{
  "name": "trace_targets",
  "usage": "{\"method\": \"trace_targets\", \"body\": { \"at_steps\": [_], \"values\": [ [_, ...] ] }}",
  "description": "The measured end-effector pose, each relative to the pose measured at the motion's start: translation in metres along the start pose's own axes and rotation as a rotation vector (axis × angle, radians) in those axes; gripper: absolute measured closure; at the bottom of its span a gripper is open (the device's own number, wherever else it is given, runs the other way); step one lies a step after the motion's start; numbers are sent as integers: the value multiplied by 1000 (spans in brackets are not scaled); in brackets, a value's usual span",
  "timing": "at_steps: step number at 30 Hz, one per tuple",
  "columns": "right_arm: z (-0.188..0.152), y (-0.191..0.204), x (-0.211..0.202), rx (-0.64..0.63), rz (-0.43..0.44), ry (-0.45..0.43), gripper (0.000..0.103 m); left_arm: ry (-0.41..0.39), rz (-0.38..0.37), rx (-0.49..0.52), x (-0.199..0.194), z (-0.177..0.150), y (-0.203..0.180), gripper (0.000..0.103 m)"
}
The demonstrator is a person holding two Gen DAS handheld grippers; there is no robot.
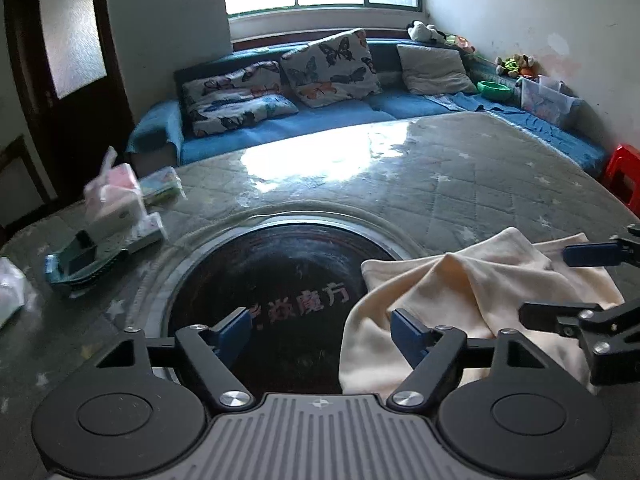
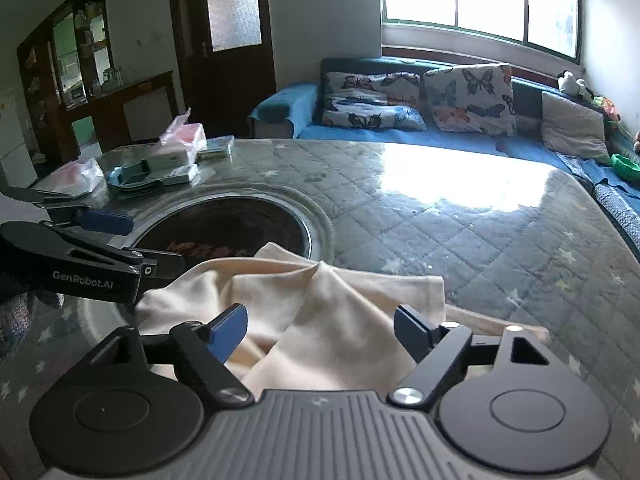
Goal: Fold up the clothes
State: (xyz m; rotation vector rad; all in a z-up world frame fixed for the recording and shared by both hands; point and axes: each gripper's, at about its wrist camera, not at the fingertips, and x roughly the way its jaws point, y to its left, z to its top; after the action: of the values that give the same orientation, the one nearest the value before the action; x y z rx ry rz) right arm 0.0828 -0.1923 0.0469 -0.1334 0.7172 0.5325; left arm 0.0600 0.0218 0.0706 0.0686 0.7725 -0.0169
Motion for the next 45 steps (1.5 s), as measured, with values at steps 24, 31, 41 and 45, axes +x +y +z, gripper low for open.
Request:
{"method": "trace_targets", "body": {
  "at_steps": [24,31,41,45],
  "values": [
    [8,-18,40,-2,-26,32,96,12,-135,66,31,-9,-7,96],
    [6,-30,3,24,-90,-38,96,-47,-18,14,-9,-24,24,96],
    [-3,-41,-37,73,-136,-113,97,-60,146,-136,-75,-66,94,96],
    [-14,-39,-47,79,-146,-127,102,-46,156,-196,-106,-88,116,96]
  ]
}}
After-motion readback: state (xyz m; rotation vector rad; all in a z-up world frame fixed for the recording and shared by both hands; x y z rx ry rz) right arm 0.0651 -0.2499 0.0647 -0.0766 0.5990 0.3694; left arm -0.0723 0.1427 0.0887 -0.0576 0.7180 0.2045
